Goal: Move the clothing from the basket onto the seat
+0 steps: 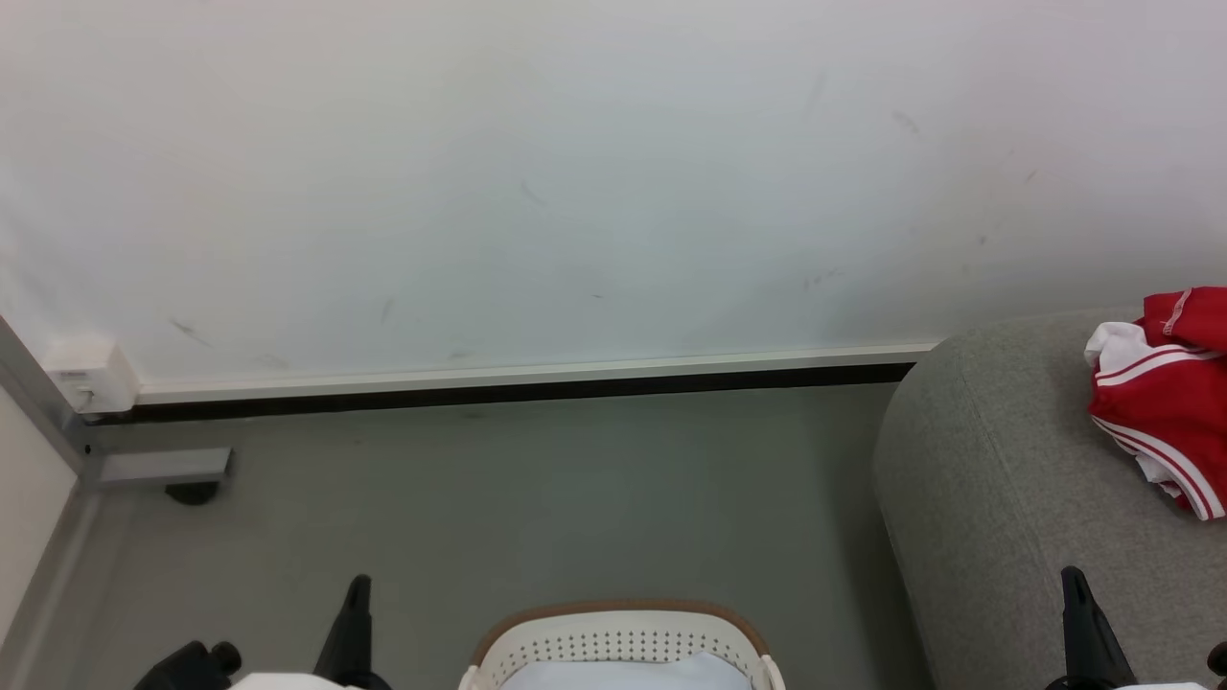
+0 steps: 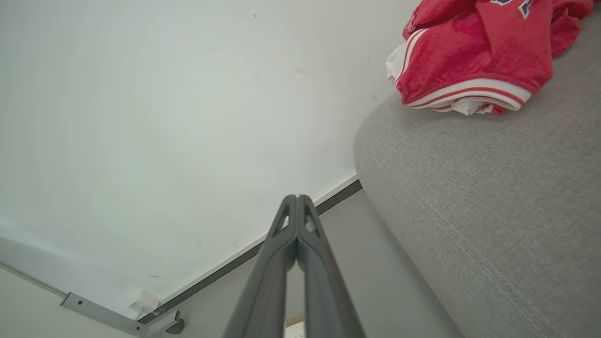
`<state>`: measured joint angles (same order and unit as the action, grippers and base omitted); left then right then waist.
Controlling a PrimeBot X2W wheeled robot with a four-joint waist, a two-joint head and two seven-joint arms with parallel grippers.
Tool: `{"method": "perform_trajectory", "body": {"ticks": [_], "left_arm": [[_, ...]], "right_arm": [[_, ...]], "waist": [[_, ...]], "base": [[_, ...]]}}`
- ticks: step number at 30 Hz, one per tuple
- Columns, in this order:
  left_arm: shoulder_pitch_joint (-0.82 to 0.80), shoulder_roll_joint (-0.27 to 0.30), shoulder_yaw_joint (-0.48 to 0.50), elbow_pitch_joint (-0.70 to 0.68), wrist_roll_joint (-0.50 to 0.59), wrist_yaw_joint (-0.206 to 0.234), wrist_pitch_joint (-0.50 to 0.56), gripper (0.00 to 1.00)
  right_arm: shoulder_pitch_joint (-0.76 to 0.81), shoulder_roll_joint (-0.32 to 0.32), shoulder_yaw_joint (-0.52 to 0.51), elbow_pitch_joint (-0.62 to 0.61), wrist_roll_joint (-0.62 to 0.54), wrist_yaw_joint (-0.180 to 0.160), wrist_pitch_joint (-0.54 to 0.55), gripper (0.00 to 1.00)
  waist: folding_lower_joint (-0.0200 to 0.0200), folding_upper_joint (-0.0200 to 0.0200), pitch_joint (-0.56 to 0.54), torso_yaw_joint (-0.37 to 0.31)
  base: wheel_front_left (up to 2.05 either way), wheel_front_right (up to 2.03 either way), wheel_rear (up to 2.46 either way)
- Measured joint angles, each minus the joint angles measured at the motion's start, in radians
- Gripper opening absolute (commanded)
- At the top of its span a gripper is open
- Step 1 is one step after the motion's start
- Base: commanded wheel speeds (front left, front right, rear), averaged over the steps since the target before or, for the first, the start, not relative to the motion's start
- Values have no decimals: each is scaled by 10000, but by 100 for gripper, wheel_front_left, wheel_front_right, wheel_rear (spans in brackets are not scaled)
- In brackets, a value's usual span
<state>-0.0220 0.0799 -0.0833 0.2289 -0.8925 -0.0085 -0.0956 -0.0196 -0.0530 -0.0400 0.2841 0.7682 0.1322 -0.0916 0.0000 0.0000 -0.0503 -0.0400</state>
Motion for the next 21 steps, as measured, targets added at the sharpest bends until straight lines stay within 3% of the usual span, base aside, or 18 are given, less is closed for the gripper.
{"method": "perform_trajectory", "body": {"ticks": [21], "left_arm": [[-245,-86,625,-119,-2196,-186,667,0]], "right_arm": [[-362,2,-236,-84,2658,-2,646,0]], "waist": [[0,0,117,96]], "base": [[0,0,0]]}}
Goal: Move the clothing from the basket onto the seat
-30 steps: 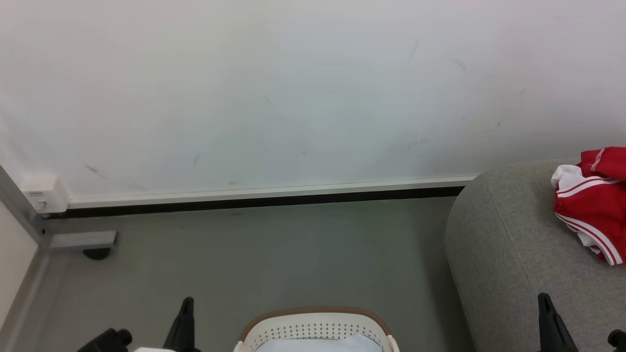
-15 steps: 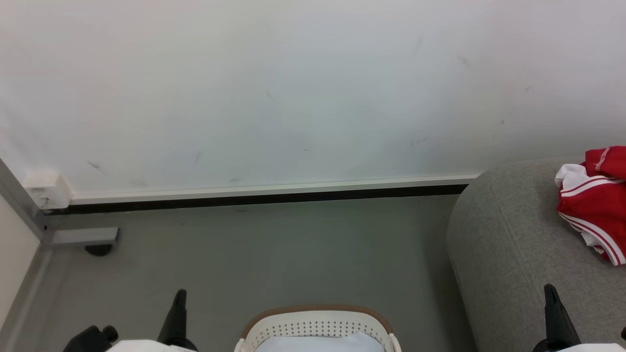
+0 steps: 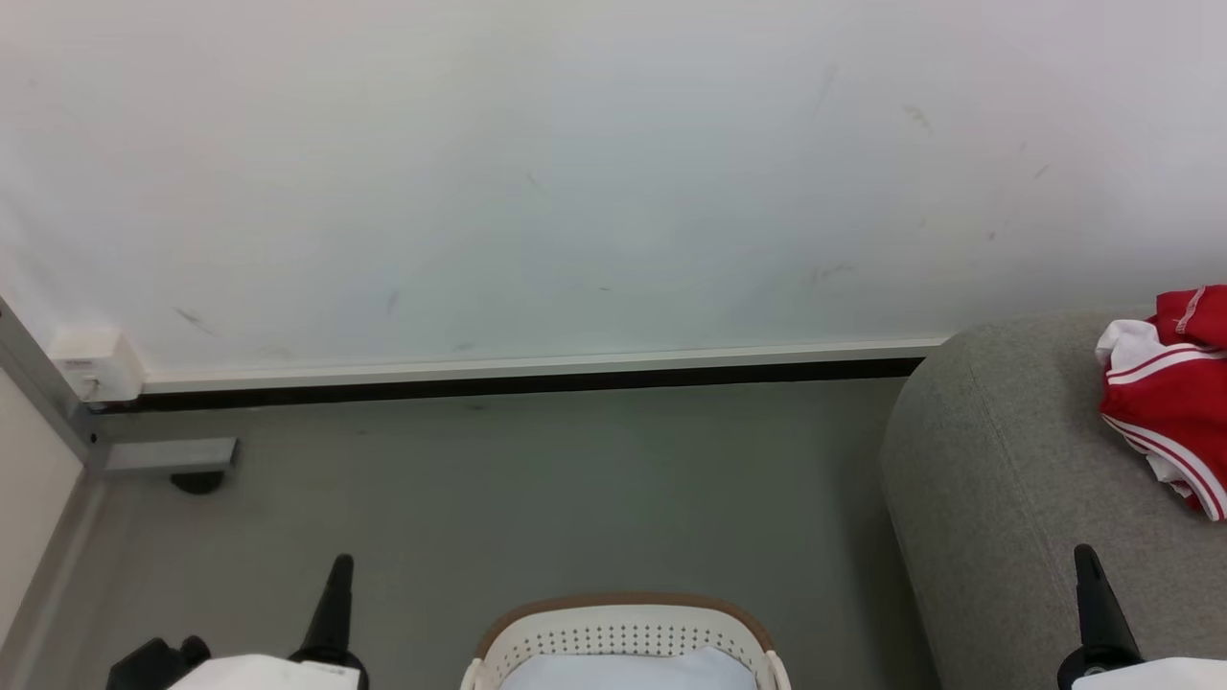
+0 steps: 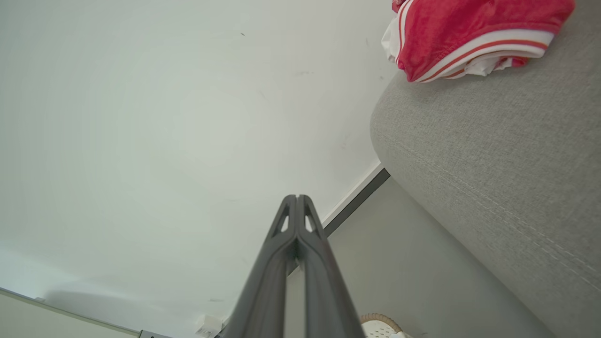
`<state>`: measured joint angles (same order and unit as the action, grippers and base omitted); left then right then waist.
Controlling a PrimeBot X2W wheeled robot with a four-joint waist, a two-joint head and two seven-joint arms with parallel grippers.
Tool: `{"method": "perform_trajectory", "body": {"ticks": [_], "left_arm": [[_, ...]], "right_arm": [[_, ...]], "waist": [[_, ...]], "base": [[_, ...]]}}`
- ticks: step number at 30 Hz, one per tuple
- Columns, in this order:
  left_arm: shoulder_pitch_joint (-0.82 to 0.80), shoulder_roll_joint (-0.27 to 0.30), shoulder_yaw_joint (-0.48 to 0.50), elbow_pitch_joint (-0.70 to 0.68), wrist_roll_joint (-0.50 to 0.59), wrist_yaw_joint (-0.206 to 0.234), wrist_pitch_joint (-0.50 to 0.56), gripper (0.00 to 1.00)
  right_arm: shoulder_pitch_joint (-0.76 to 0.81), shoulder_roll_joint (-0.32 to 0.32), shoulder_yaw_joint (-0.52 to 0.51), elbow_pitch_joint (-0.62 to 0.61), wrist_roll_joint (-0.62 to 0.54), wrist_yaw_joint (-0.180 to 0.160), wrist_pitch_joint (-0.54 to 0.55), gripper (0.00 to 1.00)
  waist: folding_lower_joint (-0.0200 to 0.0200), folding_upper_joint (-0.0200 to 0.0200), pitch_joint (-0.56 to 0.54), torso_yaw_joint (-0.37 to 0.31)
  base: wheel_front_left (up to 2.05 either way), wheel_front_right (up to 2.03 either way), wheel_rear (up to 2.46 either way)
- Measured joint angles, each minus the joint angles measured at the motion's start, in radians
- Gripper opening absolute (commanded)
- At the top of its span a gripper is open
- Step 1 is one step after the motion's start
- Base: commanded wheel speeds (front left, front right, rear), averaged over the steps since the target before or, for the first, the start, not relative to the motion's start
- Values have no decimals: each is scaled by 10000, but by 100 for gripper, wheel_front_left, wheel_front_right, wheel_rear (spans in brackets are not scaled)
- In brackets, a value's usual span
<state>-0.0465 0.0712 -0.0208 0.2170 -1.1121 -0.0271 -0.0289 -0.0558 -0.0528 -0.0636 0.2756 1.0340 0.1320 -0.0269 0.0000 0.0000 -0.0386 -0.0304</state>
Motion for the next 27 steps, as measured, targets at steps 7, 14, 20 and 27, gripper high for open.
{"method": "perform_trajectory", "body": {"ticks": [7,14,20,27], "left_arm": [[-81,-29,176,-40,-677,-52,184,0],[-153,-56,362,-81,-1289,-121,364,0],[-185,-75,491,-107,-1768,-163,504,0],[-273,-105,650,-155,-2353,-207,671,0]], "right_arm": [[-50,0,-56,-13,807,0,182,0],[-166,-2,-102,-40,1526,0,360,0],[-235,-4,-144,-54,2115,0,483,0],[-274,-6,-196,-71,2767,0,658,0]], "waist": [[0,0,39,32],[0,0,77,63],[1,0,110,90],[0,0,149,122]], "base": [[0,0,0],[0,0,0],[0,0,0],[0,0,0]]}}
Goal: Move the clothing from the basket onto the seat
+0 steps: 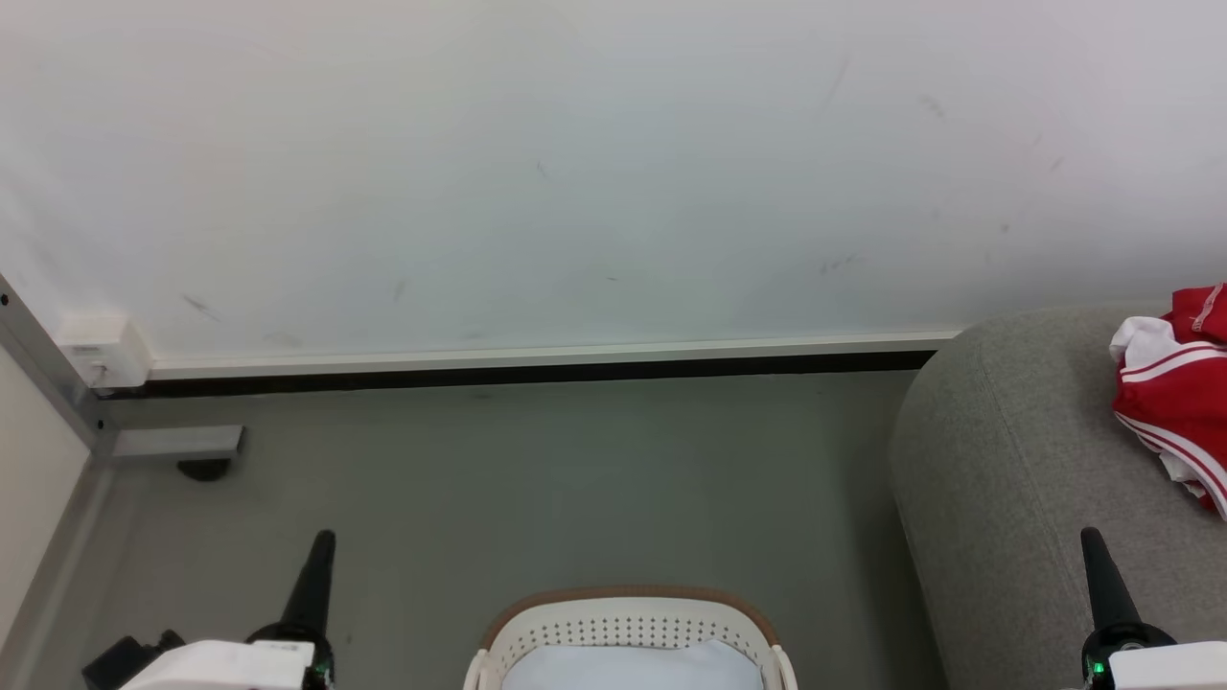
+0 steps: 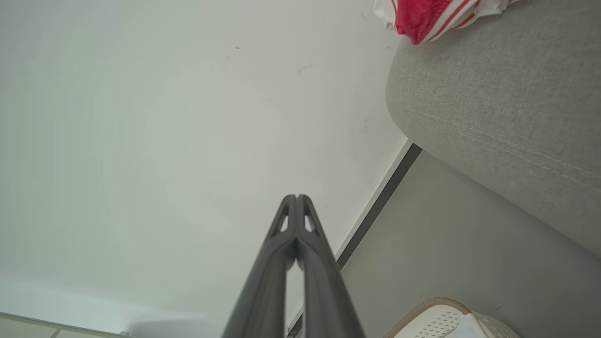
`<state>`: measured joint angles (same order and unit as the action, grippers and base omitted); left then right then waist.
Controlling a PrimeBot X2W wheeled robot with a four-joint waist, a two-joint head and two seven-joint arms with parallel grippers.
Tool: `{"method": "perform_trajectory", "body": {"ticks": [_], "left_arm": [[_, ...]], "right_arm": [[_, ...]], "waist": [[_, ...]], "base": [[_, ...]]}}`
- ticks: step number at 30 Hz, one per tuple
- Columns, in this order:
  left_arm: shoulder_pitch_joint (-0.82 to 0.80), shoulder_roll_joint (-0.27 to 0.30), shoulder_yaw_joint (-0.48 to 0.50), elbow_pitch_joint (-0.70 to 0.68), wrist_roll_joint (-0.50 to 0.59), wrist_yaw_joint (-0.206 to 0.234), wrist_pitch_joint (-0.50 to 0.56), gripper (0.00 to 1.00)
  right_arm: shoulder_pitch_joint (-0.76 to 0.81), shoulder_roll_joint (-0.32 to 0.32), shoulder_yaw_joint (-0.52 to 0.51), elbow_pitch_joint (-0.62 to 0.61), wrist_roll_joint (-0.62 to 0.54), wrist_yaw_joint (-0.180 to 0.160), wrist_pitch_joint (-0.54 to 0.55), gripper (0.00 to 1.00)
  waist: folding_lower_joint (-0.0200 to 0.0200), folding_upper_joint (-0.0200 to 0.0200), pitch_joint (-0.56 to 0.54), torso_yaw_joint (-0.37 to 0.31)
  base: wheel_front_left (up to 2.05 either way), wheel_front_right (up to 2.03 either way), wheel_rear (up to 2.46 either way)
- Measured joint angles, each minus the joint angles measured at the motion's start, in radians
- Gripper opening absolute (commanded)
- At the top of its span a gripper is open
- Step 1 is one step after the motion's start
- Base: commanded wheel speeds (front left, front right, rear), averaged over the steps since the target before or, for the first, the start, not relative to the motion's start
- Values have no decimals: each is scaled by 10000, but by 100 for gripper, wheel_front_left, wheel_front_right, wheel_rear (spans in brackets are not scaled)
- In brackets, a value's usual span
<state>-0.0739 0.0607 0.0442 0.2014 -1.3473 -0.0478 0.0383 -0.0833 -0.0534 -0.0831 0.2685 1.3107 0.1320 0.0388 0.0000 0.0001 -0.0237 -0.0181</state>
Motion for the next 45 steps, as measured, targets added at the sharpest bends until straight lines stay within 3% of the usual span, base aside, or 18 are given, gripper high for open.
{"method": "perform_trajectory", "body": {"ticks": [32,45], "left_arm": [[-236,-104,600,-134,-2211,-190,644,0],[-287,-117,727,-155,-2579,-222,750,0]], "right_arm": [[-345,-29,-176,-75,2571,0,568,0],[-388,-46,-199,-86,3104,0,667,0]], "waist": [[0,0,177,146],[0,0,217,178]], "base": [[0,0,0],[0,0,0]]}}
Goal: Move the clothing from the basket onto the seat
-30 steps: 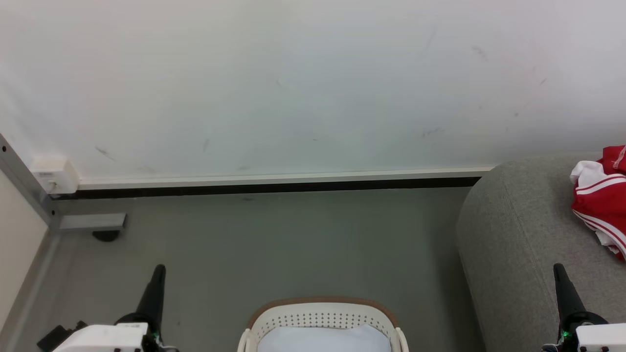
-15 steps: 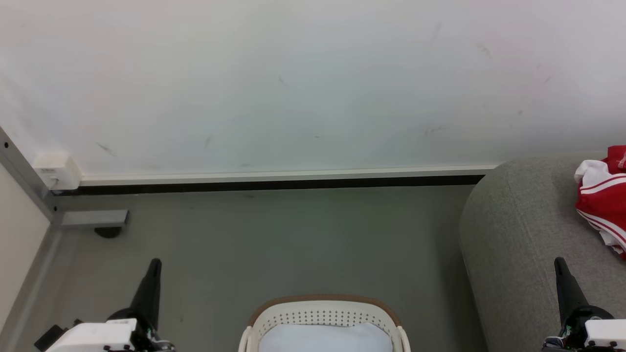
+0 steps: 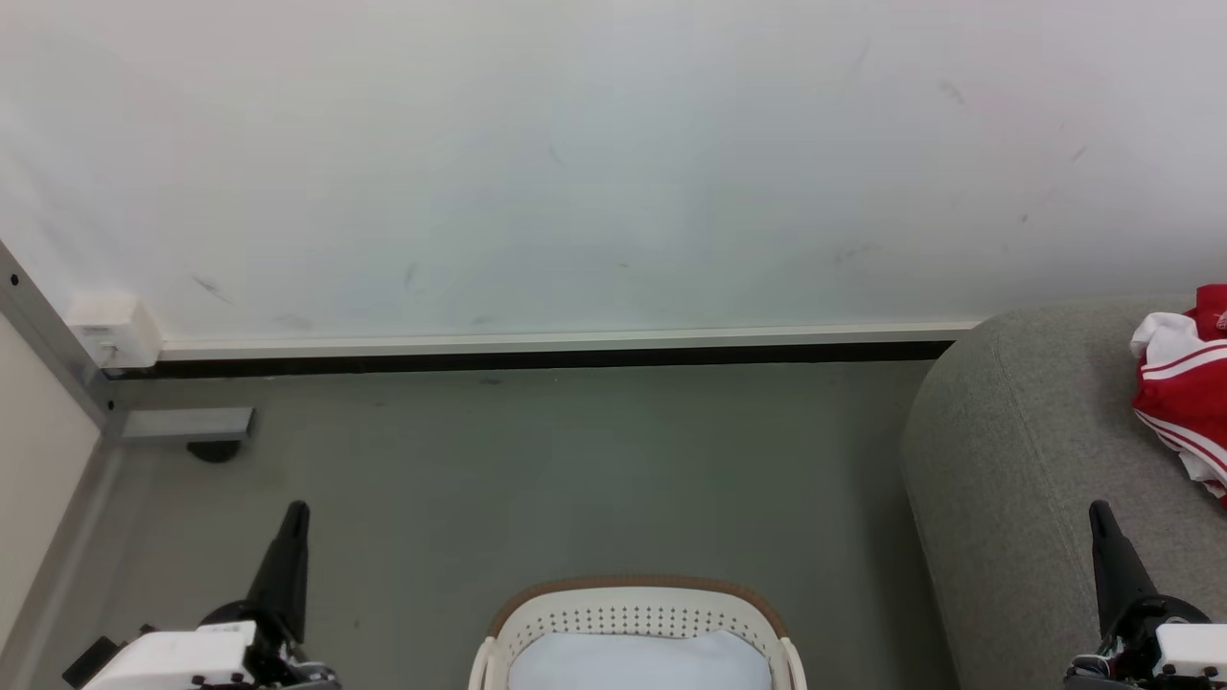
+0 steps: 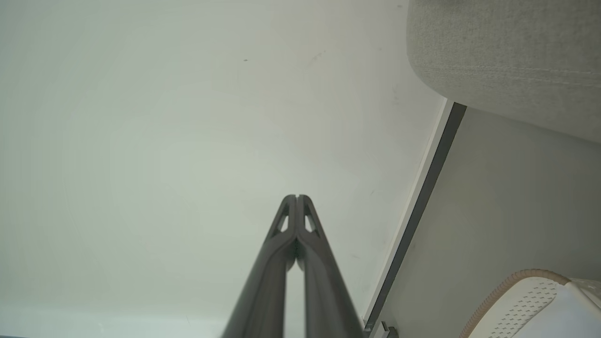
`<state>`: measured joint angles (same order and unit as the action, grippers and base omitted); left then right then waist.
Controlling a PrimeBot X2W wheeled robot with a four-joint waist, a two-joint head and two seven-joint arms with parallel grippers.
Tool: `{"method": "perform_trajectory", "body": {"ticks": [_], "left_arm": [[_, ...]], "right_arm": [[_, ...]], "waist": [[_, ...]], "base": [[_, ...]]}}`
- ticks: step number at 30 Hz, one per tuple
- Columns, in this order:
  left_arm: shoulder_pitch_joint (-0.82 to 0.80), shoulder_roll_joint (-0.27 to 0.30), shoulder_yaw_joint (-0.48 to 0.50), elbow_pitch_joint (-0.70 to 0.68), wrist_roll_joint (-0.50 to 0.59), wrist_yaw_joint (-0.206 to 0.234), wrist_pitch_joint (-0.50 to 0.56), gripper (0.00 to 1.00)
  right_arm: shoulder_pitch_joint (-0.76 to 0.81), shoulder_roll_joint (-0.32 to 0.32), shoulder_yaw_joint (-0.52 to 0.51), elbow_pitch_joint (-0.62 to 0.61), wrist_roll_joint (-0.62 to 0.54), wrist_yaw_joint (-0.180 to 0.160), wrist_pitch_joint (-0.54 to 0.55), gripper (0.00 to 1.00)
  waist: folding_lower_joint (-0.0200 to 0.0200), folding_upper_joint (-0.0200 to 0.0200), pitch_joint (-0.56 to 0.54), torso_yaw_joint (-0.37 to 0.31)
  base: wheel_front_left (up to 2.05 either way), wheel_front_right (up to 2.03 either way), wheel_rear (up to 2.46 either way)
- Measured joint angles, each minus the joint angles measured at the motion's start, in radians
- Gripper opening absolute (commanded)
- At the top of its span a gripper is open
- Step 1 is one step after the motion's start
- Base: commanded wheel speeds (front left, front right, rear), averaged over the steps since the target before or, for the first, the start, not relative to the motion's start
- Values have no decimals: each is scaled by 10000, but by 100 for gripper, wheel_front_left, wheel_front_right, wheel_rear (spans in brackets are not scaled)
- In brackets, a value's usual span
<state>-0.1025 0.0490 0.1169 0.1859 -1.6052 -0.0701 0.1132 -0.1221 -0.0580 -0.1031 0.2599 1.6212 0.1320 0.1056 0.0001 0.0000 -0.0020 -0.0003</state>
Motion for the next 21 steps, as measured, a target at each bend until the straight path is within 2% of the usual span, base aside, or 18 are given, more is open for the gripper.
{"method": "perform_trajectory", "body": {"ticks": [21], "left_arm": [[-1,0,0,0,0,0,2,0]], "right_arm": [[-1,-36,35,0,42,0,-12,0]], "waist": [[0,0,0,0]], "base": [[0,0,0]]}}
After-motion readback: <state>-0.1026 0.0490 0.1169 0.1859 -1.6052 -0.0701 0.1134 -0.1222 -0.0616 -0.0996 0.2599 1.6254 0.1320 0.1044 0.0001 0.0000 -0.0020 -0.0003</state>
